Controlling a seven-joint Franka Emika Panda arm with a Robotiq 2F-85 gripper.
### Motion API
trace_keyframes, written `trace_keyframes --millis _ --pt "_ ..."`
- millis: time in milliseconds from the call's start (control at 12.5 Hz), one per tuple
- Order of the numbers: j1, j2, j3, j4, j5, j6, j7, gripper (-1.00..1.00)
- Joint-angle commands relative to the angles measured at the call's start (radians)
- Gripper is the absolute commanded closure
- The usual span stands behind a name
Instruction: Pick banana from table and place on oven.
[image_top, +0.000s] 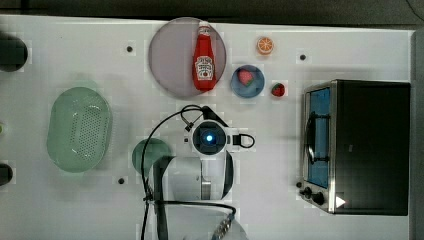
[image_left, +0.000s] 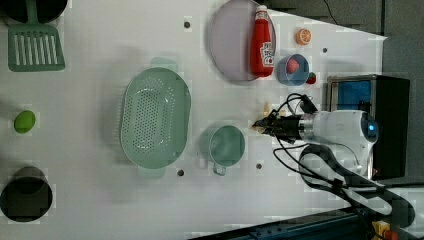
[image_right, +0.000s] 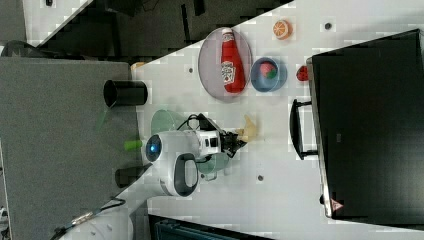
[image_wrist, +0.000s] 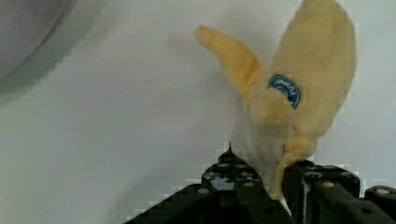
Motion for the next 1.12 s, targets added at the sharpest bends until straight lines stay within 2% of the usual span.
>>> trace_keyframes --millis 80,400,720,880,1120 --pt "-0.008 -0.247 -0.007 0.035 -0.017 -0.152 -0.010 0.53" --pt "-0.010 -0.484 -0.023 0.194 -0.004 -0.533 -0.010 0.53" --pt "-0.027 -0.535 -0.096 0.425 0.000 -0.868 -0.011 0.53" --pt "-0.048 -0.519 -0.170 0.485 -0.004 -0.944 -0.031 0.53" --pt "-0.075 -0.459 -0.320 0.521 -0.046 -0.925 -0.160 0.53"
